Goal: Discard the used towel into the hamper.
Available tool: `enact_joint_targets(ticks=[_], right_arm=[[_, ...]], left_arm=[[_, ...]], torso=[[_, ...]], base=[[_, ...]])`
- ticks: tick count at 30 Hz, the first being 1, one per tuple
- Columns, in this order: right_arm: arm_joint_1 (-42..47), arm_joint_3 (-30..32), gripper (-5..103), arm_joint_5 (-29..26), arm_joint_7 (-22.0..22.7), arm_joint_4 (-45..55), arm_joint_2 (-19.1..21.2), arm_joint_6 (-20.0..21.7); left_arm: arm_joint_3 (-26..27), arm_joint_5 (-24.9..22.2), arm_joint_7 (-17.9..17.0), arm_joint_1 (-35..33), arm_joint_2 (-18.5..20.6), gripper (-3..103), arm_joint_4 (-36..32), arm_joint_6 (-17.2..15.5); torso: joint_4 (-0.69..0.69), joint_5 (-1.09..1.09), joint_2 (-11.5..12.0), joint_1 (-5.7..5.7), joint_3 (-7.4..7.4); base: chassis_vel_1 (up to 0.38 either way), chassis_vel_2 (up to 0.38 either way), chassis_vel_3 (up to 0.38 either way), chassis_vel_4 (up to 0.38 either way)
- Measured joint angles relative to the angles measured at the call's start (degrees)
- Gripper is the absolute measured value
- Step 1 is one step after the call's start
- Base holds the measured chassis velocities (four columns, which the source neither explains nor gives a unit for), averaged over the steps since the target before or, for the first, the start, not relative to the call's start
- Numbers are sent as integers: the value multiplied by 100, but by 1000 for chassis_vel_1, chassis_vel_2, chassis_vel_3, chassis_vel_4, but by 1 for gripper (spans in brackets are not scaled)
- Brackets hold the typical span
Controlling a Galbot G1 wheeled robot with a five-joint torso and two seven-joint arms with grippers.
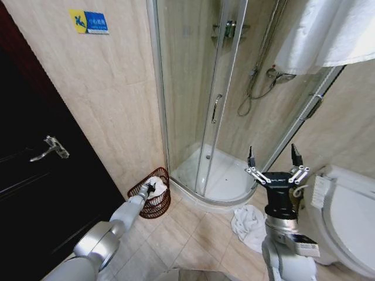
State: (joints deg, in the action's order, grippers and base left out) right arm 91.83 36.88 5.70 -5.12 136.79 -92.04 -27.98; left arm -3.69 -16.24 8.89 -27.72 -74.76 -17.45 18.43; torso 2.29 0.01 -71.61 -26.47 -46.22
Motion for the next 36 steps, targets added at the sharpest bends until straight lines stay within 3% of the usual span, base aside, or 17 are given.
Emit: enact_joint_targets(ticks=[3, 5, 7, 9, 12, 15, 16, 17, 21, 24, 29, 32, 33, 36], right_arm=[[14, 23, 100, -45, 31, -10, 29, -1], [14, 24, 100, -52, 37, -11, 36, -1], [8, 29, 100, -78, 48, -13, 63, 2], [7, 29, 100, -81, 48, -14, 70, 4], [7, 20, 100, -82, 43, -28, 78, 6], [22, 16, 100, -80, 36, -38, 84, 6], [22, 16, 100, -80, 36, -38, 84, 6], [30, 16, 100, -79, 35, -43, 93, 6], [6, 16, 100, -82, 37, -47, 106, 30], [-3, 17, 100, -77, 52, -44, 93, 75], [16, 24, 100, -72, 147, -27, 94, 132], [27, 52, 100, -83, 320, 24, 192, 264], [27, 52, 100, -83, 320, 24, 192, 264], [69, 99, 100, -82, 467, 119, 360, 534]], left_arm=[[-15, 166, -82, 95, -52, 17, 62, -69], [-16, 195, -94, 101, -53, 17, 69, -72], [-5, 352, -117, 101, -34, 33, 75, -58], [8, 426, -123, 93, -16, 33, 79, -53], [74, 738, -142, 67, 15, 49, 174, -128], [120, 893, -118, 57, 46, 55, 236, -209], [120, 893, -118, 57, 46, 55, 236, -209], [180, 870, -54, 40, 60, 66, 238, -213], [240, 702, -12, -49, 93, 77, 65, -194], [302, 210, -81, -223, 139, 93, -296, -194], [339, -266, -107, -469, 221, 99, -688, -108], [515, -405, -261, -724, 330, 100, -1105, 290], [515, -405, -261, -724, 330, 100, -1105, 290], [751, -332, -406, -1134, 502, 100, -2044, 385]], torso=[[-1, 0, 0, 0, 0], [-1, 0, 0, 0, 0], [0, -2, 0, 0, 0], [0, 0, 1, 0, 0], [0, -2, 1, 0, 0], [1, 0, 1, 0, 0], [1, 0, 1, 0, 0], [1, 0, 1, 0, 0], [0, -1, 1, 0, 0], [0, 0, 1, 0, 0], [0, -1, 1, 0, 0], [1, -1, 1, 0, 0], [1, -1, 1, 0, 0], [-1, 0, 1, 0, 0]], base=[[0, 0, 0, 0], [0, 0, 0, 0], [0, 0, 0, 0], [0, 0, 0, 0], [0, 0, 0, 0], [0, 0, 0, 0], [0, 0, 0, 0], [0, 0, 0, 0], [0, 0, 0, 0], [0, 0, 0, 0], [0, 0, 0, 0], [0, 0, 0, 0], [0, 0, 0, 0], [0, 0, 0, 0]])
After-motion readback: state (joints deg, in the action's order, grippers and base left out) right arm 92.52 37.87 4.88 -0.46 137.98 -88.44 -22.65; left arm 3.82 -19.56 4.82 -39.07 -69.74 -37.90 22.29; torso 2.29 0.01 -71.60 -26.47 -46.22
